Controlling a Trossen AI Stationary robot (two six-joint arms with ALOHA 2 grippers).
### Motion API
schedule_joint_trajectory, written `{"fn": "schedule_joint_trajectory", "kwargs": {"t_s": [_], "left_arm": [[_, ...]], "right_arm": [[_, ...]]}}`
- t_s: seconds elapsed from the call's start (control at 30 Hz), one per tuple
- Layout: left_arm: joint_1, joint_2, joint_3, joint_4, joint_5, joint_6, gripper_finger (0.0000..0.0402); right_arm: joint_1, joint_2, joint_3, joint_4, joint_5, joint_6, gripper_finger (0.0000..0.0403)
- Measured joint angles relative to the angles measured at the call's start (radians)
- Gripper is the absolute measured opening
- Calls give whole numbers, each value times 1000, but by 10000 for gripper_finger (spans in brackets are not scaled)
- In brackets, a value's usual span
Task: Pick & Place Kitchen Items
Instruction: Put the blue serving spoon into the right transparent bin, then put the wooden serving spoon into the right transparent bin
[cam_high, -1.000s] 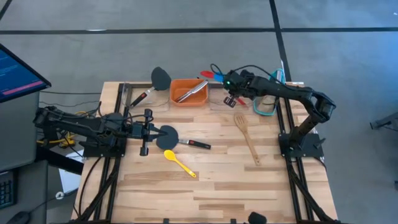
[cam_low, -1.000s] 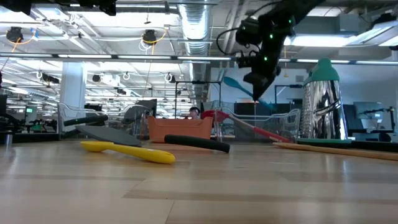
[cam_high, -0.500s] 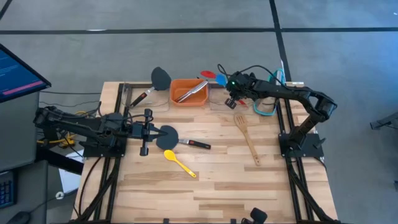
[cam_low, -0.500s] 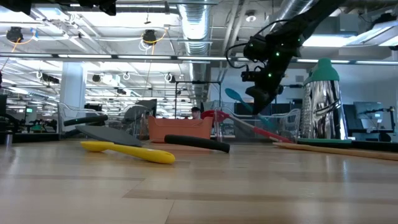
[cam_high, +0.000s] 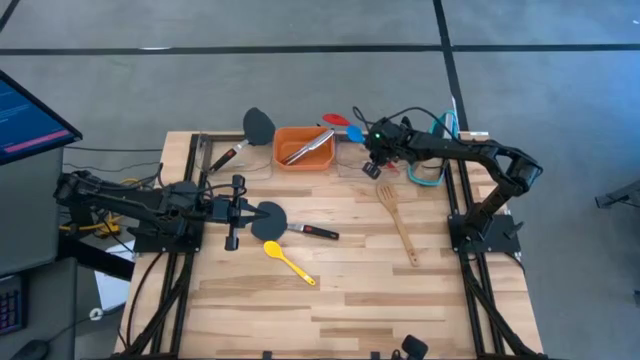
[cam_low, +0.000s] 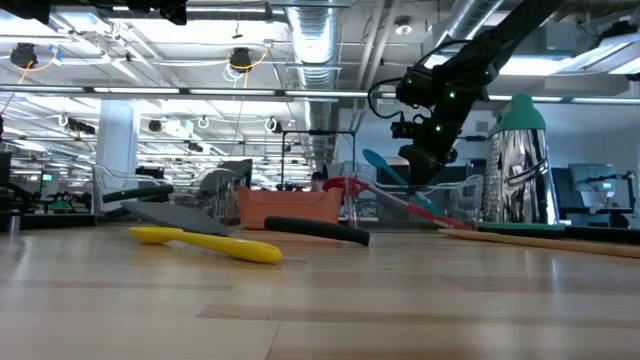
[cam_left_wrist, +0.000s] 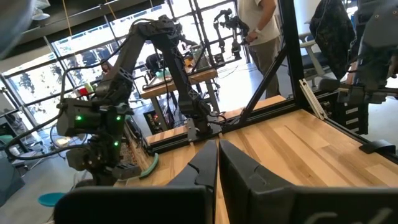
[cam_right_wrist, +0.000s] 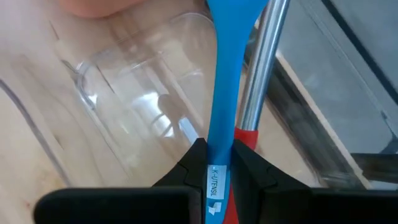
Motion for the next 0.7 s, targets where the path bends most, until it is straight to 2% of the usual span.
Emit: {"fn": "schedule_joint_trajectory", "kwargs": {"t_s": [0.23, 0.4, 0.57, 0.7], "left_arm": [[0, 0, 0, 0, 0, 0, 2], [0, 0, 0, 0, 0, 0, 2], [0, 0, 0, 0, 0, 0, 2], [0, 0, 0, 0, 0, 0, 2]], "right_arm": [[-3, 0, 0, -6, -20, 9, 42], [-1, 0, 0, -5, -13, 37, 111], [17, 0, 1, -3, 99, 78, 186], [40, -3, 24, -47, 114, 66, 227]]}}
